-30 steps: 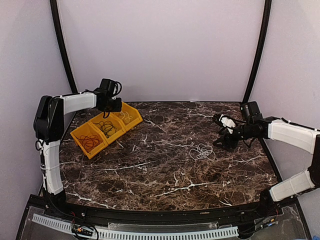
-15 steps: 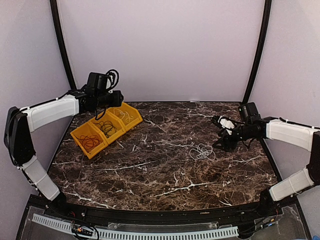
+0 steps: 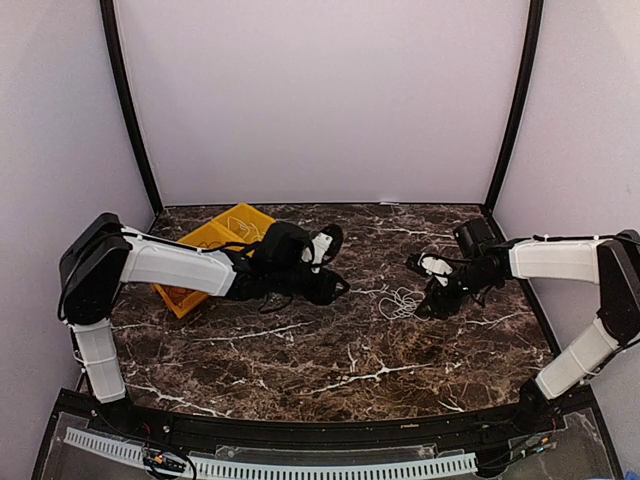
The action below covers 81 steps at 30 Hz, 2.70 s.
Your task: Untangle the cables
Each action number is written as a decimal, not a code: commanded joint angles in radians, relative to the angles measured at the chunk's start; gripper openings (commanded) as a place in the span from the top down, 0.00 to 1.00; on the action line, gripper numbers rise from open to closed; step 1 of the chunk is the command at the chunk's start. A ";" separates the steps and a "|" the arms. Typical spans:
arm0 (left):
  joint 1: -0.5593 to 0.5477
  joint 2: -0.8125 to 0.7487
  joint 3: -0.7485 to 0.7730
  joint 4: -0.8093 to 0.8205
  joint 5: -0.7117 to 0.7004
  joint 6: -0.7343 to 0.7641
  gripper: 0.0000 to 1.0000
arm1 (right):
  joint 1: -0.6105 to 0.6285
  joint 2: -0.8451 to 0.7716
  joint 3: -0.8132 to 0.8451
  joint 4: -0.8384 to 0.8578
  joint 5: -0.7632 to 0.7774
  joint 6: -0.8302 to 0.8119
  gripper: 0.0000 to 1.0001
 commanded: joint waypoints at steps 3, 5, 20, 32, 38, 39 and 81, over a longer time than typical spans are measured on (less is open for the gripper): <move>-0.050 0.183 0.153 0.097 0.045 -0.022 0.53 | 0.027 0.043 0.039 0.006 0.047 0.006 0.28; -0.055 0.250 0.209 0.085 0.046 -0.034 0.51 | 0.030 0.046 0.037 0.007 0.050 0.007 0.28; -0.059 0.499 0.373 0.207 0.161 -0.060 0.54 | 0.033 0.059 0.040 0.001 0.049 0.012 0.29; -0.060 0.502 0.369 0.298 0.208 -0.098 1.00 | 0.033 0.029 0.037 0.022 0.077 0.019 0.29; -0.062 0.283 0.145 0.327 0.185 -0.145 1.00 | 0.067 -0.033 0.074 -0.012 0.040 -0.014 0.29; -0.062 0.239 0.095 0.327 0.185 -0.162 1.00 | 0.097 -0.039 0.078 -0.018 0.041 -0.026 0.28; -0.051 -0.945 -0.082 -0.518 -0.743 0.046 1.00 | 0.250 0.409 0.233 0.025 0.304 0.026 0.81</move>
